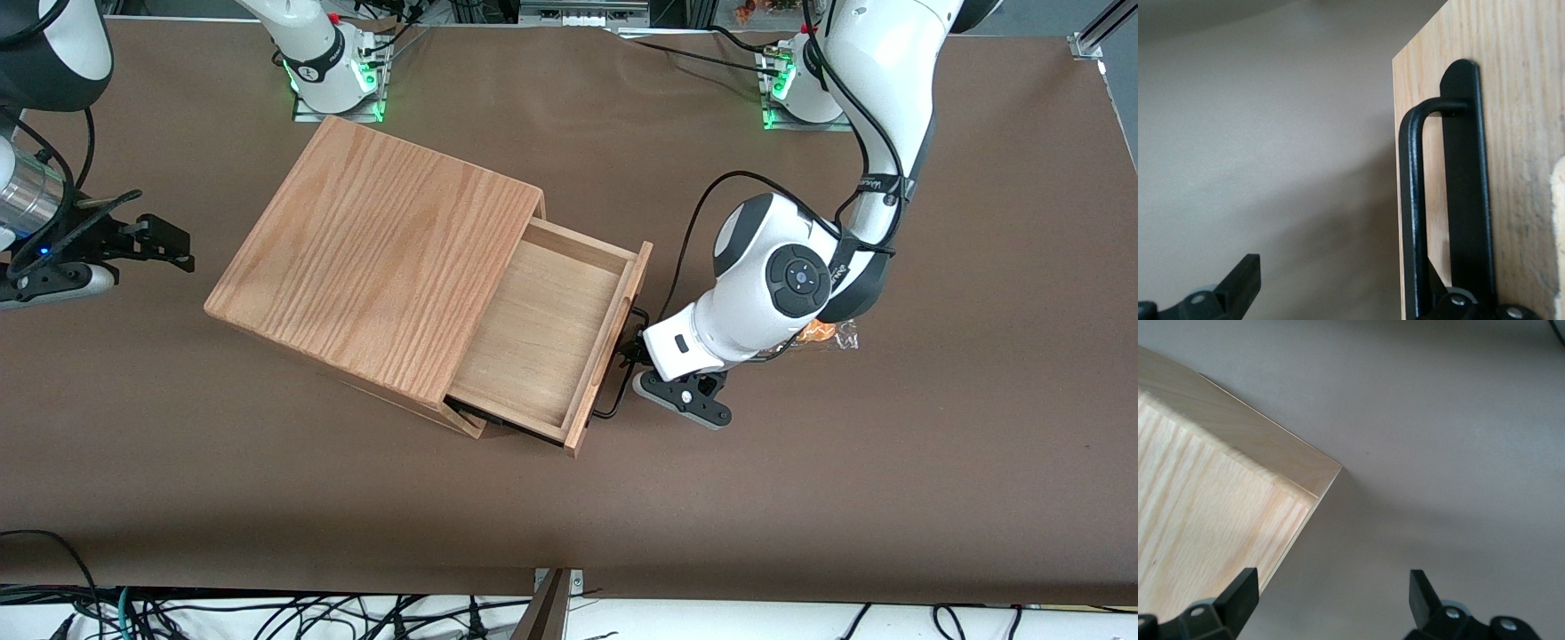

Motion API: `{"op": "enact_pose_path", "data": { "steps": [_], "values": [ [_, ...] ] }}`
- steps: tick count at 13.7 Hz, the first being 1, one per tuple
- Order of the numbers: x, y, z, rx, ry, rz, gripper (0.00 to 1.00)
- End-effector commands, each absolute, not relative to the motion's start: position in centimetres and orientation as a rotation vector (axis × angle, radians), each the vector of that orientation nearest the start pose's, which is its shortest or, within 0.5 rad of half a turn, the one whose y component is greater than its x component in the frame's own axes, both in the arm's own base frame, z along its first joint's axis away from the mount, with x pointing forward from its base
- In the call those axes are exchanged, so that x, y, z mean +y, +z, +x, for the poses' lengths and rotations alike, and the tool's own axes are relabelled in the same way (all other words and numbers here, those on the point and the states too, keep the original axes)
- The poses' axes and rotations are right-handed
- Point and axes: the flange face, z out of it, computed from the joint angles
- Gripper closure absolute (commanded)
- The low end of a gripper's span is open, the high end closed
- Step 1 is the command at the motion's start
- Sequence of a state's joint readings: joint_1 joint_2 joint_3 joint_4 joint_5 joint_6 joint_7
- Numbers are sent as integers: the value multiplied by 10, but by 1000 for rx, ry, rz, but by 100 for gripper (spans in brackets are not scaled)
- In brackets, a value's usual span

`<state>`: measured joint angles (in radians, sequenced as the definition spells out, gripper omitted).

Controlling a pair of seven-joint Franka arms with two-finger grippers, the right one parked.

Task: Open top drawer with left arm
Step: 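Keep pulling the drawer handle outward with the left gripper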

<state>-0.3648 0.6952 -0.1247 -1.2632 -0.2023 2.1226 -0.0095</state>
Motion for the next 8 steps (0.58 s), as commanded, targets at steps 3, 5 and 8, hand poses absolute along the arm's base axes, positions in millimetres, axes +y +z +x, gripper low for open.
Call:
{"op": "enact_pose_path", "data": {
  "steps": [3, 5, 8],
  "values": [
    [-324, 371, 675, 604, -133, -3303, 0],
    [-325, 376, 674, 604, -136, -3307, 0],
    [-321, 388, 673, 604, -127, -3307, 0]
  ]
}}
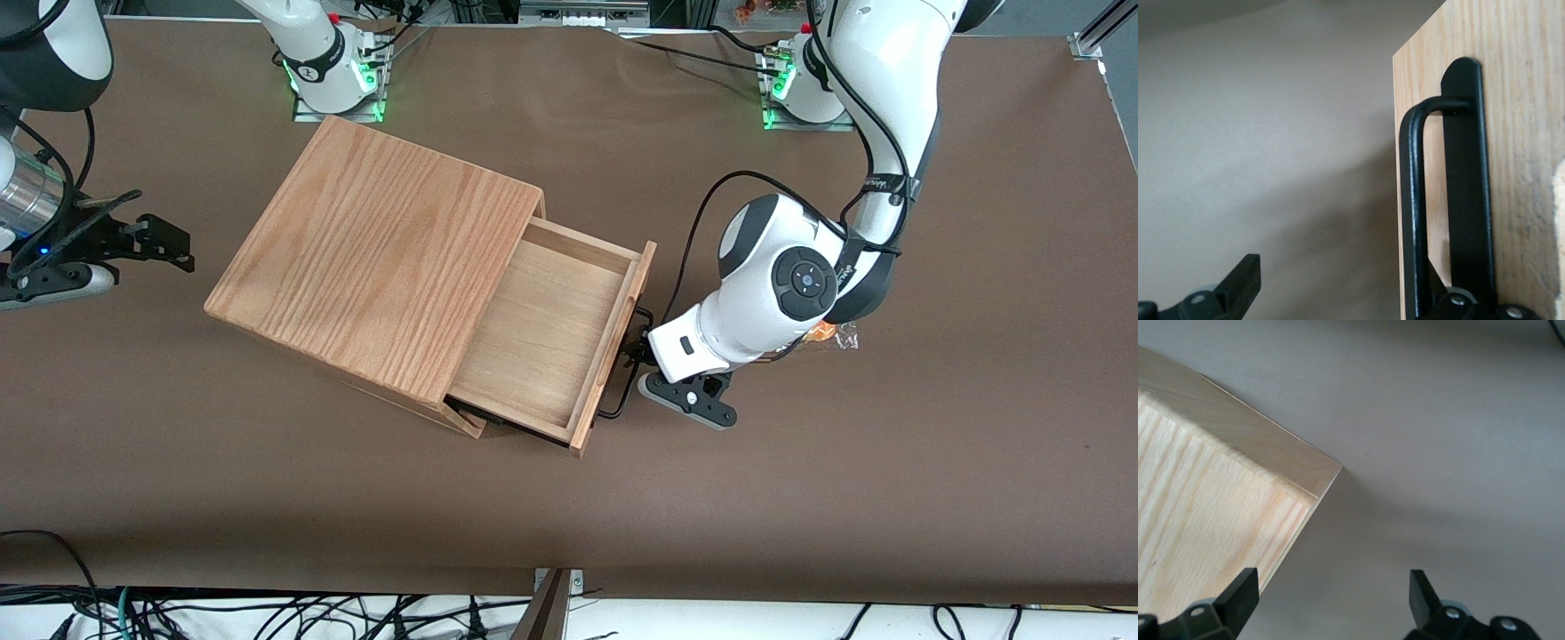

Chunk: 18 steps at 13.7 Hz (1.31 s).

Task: Open top drawer with left arm
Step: 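Keep pulling the drawer handle outward with the left gripper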

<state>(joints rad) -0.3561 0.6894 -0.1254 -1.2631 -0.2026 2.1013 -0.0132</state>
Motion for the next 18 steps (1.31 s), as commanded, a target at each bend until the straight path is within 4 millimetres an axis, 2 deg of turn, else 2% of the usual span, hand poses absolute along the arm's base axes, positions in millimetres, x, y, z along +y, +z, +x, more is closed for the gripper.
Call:
{"op": "enact_pose_path", "data": {
  "steps": [1, 7, 18],
  "values": [
    [-320, 389, 674, 601, -127, -3309, 0],
    [-317, 400, 673, 577, -106, -3352, 0],
    [-313, 406, 674, 543, -100, -3404, 0]
  ]
}}
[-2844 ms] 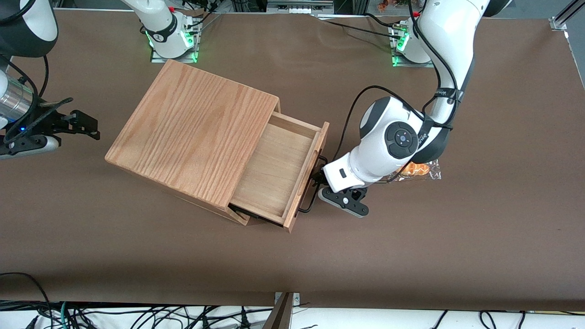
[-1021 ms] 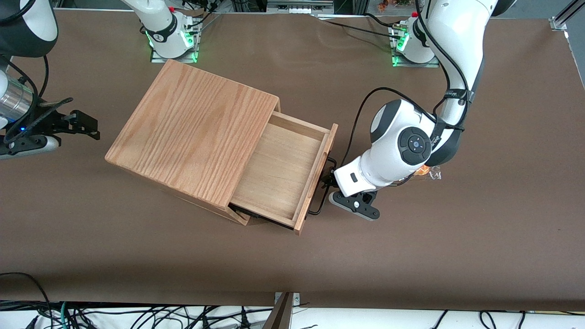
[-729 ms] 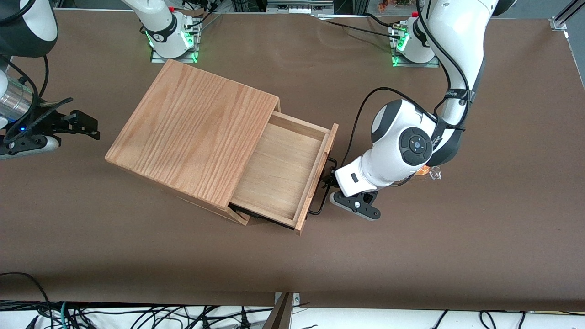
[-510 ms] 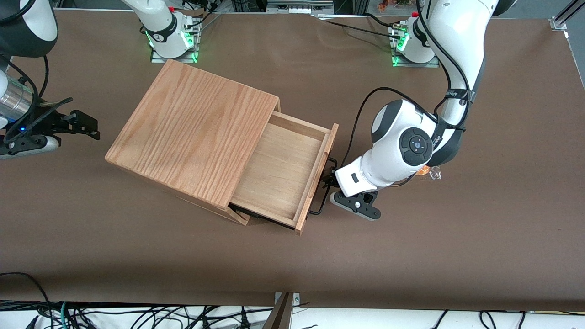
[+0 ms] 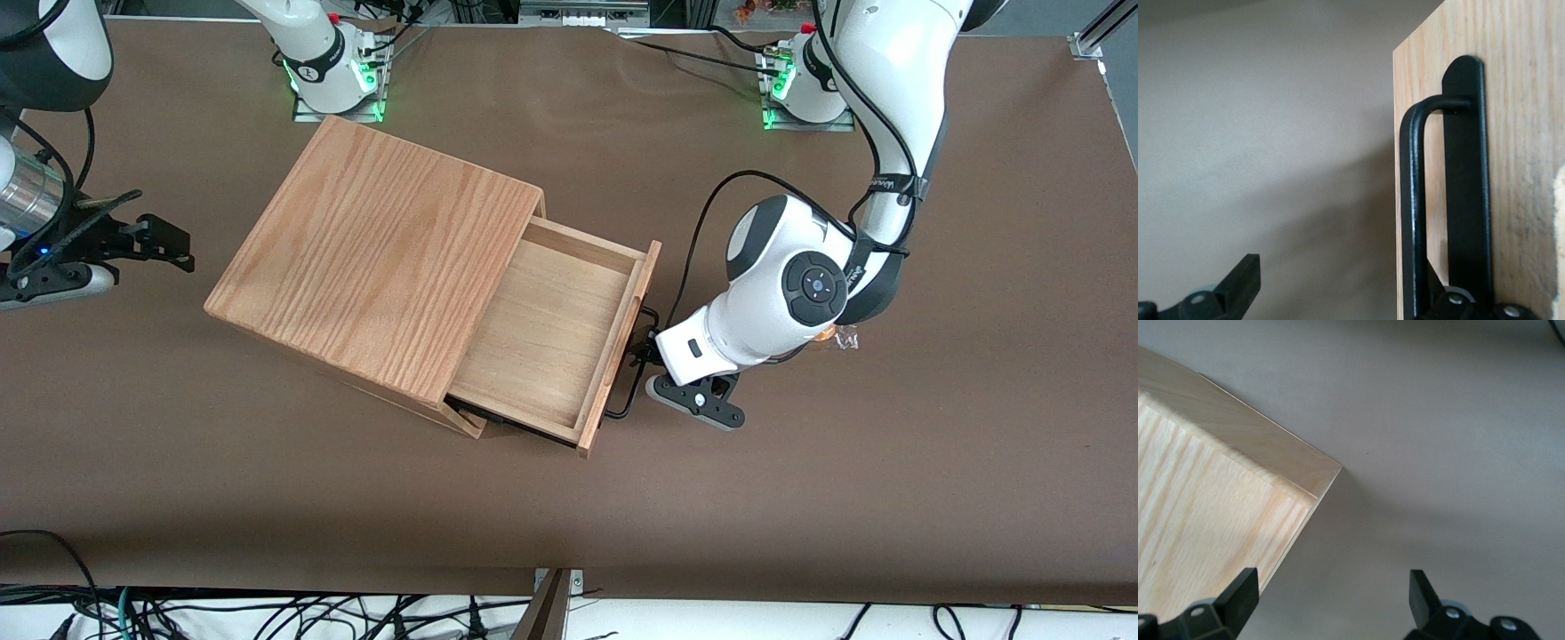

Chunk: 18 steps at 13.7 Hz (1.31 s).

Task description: Open top drawer with left arm

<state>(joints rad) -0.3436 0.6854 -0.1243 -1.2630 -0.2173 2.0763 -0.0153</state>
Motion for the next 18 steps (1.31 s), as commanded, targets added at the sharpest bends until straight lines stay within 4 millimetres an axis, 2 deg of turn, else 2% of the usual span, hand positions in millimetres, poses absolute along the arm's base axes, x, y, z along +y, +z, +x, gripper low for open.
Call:
{"op": "enact_pose_path", "data": {
  "steps": [1, 7, 9, 14, 18],
  "values": [
    [-314, 406, 674, 535, -94, -3421, 0],
    [-315, 406, 672, 538, -79, -3424, 0],
    [-313, 419, 667, 552, -48, -3419, 0],
    [-266, 472, 660, 511, 18, -3385, 0],
    [-206, 506, 657, 454, 33, -3229, 0]
  ]
}}
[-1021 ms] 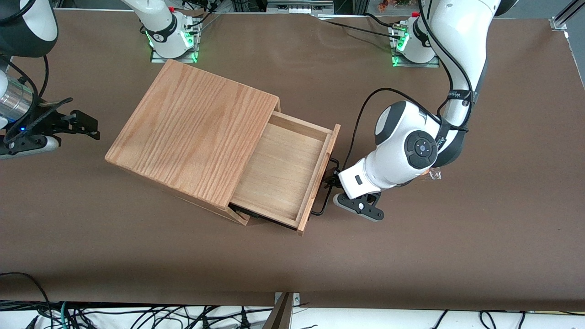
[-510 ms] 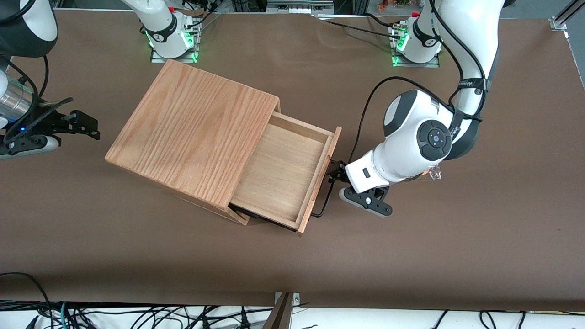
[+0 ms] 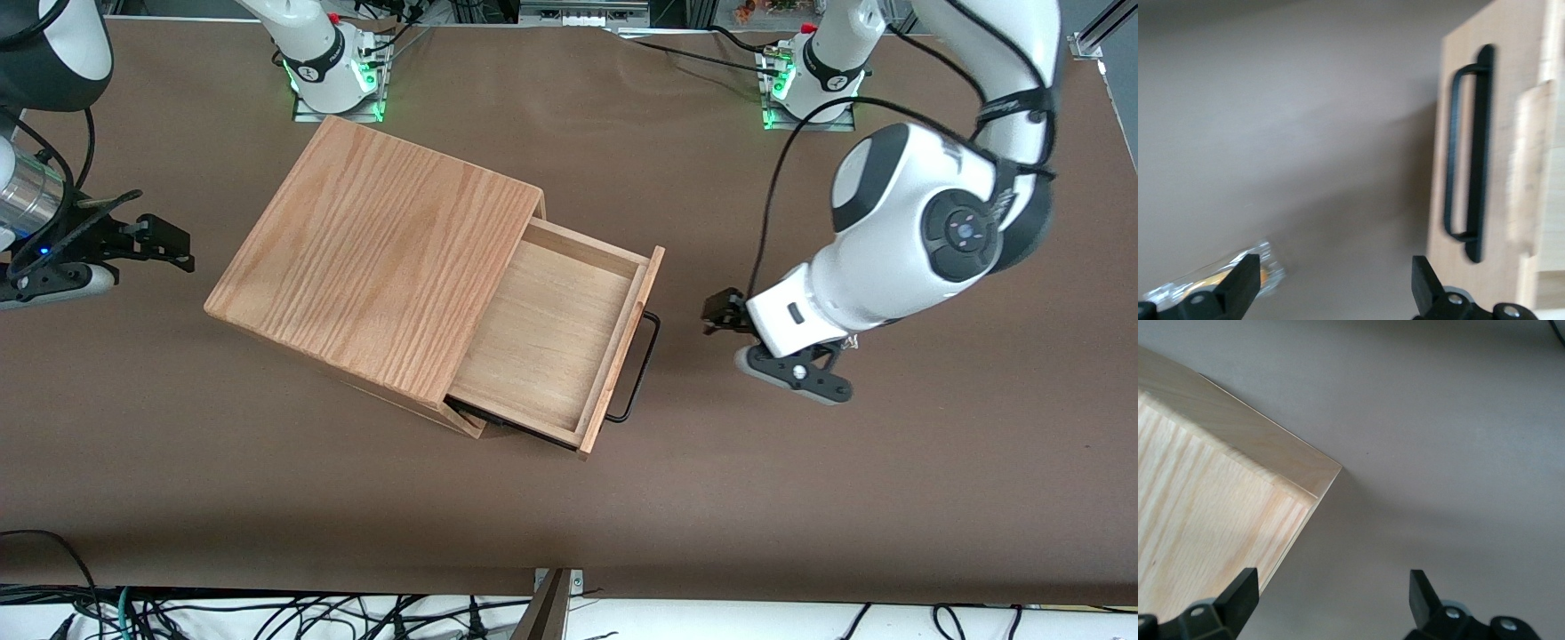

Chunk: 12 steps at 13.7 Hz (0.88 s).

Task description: Open top drawer with left arm

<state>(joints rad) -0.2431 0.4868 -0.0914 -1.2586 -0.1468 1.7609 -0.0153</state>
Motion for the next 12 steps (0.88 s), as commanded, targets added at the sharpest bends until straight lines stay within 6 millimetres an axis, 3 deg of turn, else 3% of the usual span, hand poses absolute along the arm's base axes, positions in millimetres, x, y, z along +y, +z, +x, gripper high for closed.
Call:
{"op": "enact_pose_path", "data": {
  "steps": [1, 3, 4, 6, 9, 12],
  "values": [
    [-180, 516, 659, 408, 33, -3205, 0],
    [-149, 529, 651, 350, 104, -3197, 0],
    [-132, 546, 645, 311, 83, -3198, 0],
    [-91, 565, 619, 222, 73, -3198, 0],
    [-53, 569, 571, 126, 79, -3182, 0],
    [-50, 563, 557, 124, 89, -3158, 0]
  ]
}}
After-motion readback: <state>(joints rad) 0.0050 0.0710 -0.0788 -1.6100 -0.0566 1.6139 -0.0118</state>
